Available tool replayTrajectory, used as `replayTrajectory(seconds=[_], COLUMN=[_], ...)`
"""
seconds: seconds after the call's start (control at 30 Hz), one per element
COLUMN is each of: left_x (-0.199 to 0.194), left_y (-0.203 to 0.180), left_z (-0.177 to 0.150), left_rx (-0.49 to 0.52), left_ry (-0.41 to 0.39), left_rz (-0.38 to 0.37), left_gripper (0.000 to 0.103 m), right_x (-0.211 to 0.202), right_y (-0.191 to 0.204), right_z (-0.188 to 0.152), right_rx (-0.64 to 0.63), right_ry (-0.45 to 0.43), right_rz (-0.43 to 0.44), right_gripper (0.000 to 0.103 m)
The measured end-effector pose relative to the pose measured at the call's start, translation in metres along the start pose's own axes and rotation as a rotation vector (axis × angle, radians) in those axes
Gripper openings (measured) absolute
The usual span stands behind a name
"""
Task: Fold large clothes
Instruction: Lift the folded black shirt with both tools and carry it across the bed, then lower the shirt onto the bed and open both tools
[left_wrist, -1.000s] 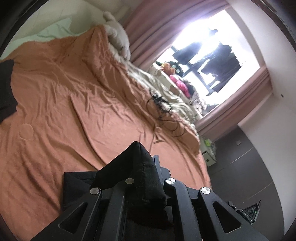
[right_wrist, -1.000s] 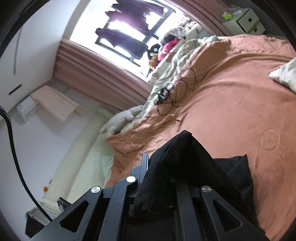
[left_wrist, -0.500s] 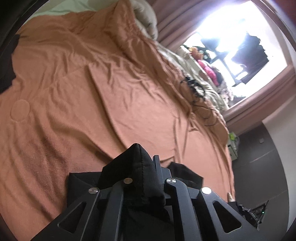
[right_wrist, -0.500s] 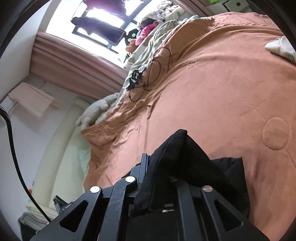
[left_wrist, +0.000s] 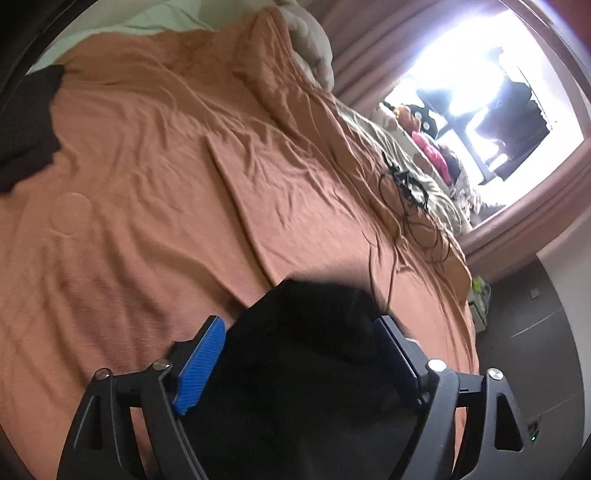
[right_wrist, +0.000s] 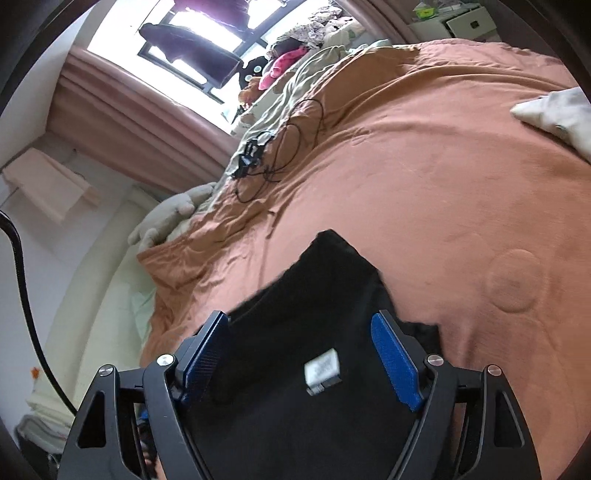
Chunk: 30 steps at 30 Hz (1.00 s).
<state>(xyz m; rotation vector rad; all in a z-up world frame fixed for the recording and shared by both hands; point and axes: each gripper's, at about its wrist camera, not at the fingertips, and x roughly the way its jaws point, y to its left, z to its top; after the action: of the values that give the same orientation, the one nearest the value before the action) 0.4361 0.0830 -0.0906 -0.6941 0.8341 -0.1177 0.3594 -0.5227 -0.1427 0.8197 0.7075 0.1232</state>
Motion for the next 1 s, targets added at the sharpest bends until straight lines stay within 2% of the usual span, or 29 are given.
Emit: replayTrajectory(seconds=[0.27,0.57,0.6,0.73,0.77,0.83,0.93,1.0], left_x=[-0.03,-0.036,-0.037,-0.04,-0.042,-0.045,-0.048,-0.053], left_y=[0.036,0.07,0.074,0.08,0.081,0.083,0.092,0.096], left_z=[-0.028,-0.076,-0.082,-0.102,-0.105,-0.112,-0.121,-0.124], left_rx=[0.002,0.018,0.017,0.026,0.029,0.04,0.021,0.016], left_ry=[0.02,0.124,0.136,0.19,0.194,0.206,0.223,0.225], left_rz=[0.062,0.116,0.121,0.119,0.118,0.116,0.131,0.136], left_gripper=[0.083,0.069,0.065,0.058,0.057,0.047,0.044,0.041], right_x=[-0.026,-0.047,-0.049,-0.052,-0.051,-0.049,-0.048,-0.051], right_y=[-0.023,-0.047,-0.049,-0.053,-0.053,-0.055,-0.061,-0.062], right_z=[-0.031,-0.071,-0.075,-0.093,-0.097,-0.105,-0.12,-0.126], right_rx=[0.002,0.011,0.01,-0.023,-0.038,-0.053,-0.047,-0.064], right_ry=[0.024,0.077,0.085,0.129,0.143,0.172,0.215,0.213], right_rz=[-0.087,-0.177,-0.183,-0.212,-0.222,-0.238,-0.254,-0.269], right_gripper=[0.08,0.08,0.08,0.08,0.08,0.08,0.08,0.079])
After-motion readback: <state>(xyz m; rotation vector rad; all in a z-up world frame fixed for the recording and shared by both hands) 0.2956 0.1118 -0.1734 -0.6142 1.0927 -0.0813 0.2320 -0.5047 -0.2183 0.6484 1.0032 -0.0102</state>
